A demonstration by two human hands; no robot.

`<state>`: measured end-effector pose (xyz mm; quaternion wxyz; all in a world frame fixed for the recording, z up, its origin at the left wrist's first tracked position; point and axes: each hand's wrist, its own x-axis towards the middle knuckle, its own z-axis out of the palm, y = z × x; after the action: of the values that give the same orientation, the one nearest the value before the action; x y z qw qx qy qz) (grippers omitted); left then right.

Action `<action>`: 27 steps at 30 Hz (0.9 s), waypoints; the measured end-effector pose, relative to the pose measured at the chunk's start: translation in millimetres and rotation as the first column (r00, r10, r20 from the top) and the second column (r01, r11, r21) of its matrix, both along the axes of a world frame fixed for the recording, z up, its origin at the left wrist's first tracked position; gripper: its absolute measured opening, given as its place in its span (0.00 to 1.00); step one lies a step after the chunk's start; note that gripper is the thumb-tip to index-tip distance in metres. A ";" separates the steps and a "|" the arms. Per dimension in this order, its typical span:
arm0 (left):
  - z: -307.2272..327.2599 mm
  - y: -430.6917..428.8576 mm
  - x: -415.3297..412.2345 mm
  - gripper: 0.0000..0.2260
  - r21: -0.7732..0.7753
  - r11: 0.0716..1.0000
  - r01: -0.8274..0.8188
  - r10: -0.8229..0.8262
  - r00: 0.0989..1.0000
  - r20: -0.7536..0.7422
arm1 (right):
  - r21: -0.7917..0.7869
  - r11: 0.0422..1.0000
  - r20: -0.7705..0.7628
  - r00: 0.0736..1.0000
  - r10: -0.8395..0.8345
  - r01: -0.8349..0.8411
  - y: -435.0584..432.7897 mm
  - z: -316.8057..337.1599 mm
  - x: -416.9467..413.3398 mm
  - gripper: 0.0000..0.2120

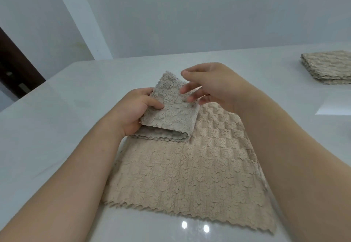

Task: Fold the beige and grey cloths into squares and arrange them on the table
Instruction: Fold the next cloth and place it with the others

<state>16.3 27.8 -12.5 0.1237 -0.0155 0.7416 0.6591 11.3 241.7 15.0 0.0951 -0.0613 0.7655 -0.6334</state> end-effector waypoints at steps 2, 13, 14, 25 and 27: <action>0.9 -4.5 -2.4 0.16 -0.062 0.997 -0.045 0.046 0.999 0.006 | 0.222 0.970 -0.101 0.992 -0.080 0.101 3.3 -7.5 -6.0 0.07; -11.9 -13.0 -14.6 0.06 -0.299 0.933 -0.201 0.172 0.978 -0.121 | 0.490 0.872 0.012 1.000 0.005 -0.010 5.5 -32.4 -12.8 0.19; -13.5 -14.1 -16.5 0.06 -0.356 0.907 -0.225 0.177 0.971 -0.161 | 0.476 0.880 -0.004 1.000 0.005 -0.002 5.2 -31.9 -12.2 0.18; -19.5 -17.6 -18.2 0.12 -0.747 0.575 -0.333 0.080 0.932 -0.354 | 0.200 0.975 0.015 0.995 0.096 -0.097 -5.8 -32.6 -8.7 0.14; -21.2 -17.6 -20.6 0.22 -0.710 0.634 -0.306 0.079 0.939 -0.335 | 0.202 0.973 0.015 0.994 0.111 -0.111 -9.1 -34.8 -8.4 0.19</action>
<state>-4.3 10.2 -33.7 -0.0687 -0.0544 0.9507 0.2975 2.9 232.6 -19.7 0.1373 -0.0929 0.8212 -0.5461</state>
